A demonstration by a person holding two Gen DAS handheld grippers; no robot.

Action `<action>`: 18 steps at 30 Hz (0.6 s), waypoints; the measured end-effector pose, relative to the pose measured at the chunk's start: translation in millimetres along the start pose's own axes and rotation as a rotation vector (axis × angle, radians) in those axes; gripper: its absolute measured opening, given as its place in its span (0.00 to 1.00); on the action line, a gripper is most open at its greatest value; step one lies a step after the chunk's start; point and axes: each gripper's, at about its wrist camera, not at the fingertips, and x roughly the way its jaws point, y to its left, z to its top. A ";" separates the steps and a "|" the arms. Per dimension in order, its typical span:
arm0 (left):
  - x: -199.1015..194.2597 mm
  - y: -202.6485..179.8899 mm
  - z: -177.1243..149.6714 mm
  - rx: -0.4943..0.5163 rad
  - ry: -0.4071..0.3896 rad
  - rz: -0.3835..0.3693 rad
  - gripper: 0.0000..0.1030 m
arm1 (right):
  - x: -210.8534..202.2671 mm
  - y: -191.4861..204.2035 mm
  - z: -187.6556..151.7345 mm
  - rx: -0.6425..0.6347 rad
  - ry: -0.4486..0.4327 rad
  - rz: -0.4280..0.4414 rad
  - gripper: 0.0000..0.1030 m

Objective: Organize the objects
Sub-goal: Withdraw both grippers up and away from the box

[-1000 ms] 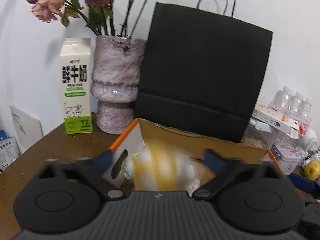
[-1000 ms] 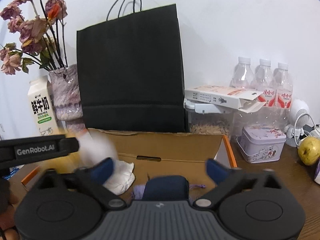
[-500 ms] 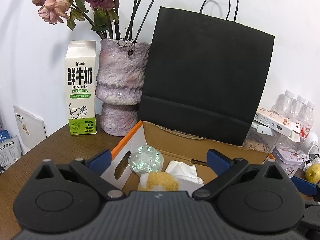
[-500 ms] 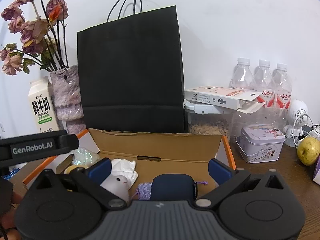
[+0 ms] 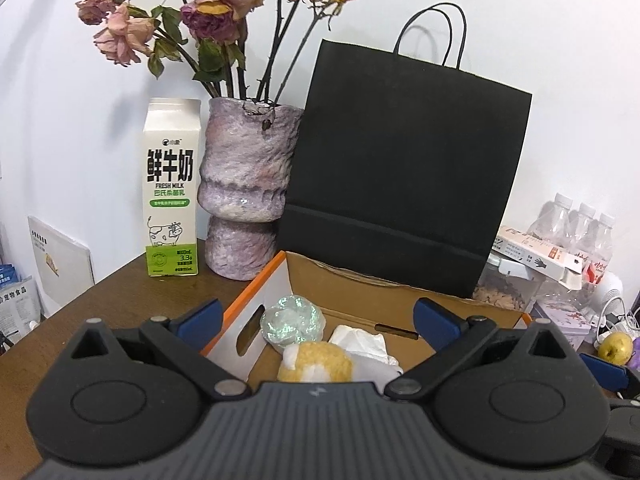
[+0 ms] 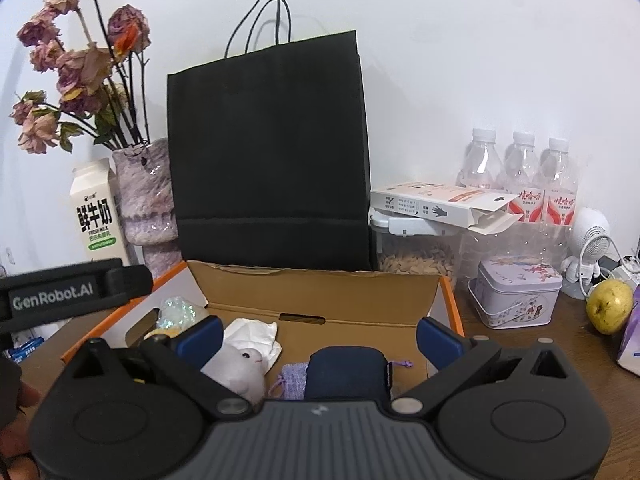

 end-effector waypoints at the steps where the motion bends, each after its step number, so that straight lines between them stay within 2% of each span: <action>1: -2.4 0.7 -0.6 -0.001 -0.002 -0.001 1.00 | -2.4 0.0 -0.8 -0.003 -0.001 0.000 1.00; 18: -53.5 14.4 -21.5 0.019 -0.049 -0.029 1.00 | -53.7 -3.8 -23.7 -0.056 -0.050 -0.006 1.00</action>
